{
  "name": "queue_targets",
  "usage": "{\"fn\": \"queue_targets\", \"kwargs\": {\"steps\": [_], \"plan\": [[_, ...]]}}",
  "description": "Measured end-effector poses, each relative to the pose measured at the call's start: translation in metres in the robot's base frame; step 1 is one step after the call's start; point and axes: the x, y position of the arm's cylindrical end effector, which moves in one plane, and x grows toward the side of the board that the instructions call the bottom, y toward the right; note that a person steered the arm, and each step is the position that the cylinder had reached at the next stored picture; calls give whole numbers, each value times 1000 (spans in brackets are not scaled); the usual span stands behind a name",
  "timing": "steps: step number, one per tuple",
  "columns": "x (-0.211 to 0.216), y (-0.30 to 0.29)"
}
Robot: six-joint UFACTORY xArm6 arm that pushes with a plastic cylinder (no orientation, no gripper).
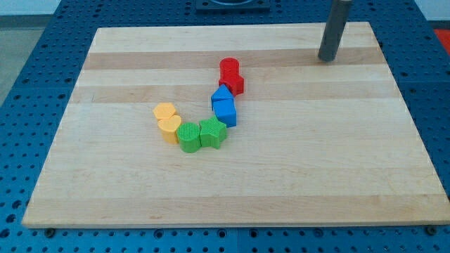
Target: Slightly move the red star towards the left
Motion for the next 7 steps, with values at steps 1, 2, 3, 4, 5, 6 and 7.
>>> {"fn": "queue_targets", "kwargs": {"steps": [1, 2, 3, 4, 5, 6, 7], "plan": [[40, -20], [45, -65], [46, -92], [46, -119], [47, -131], [47, -143], [47, -153]]}}
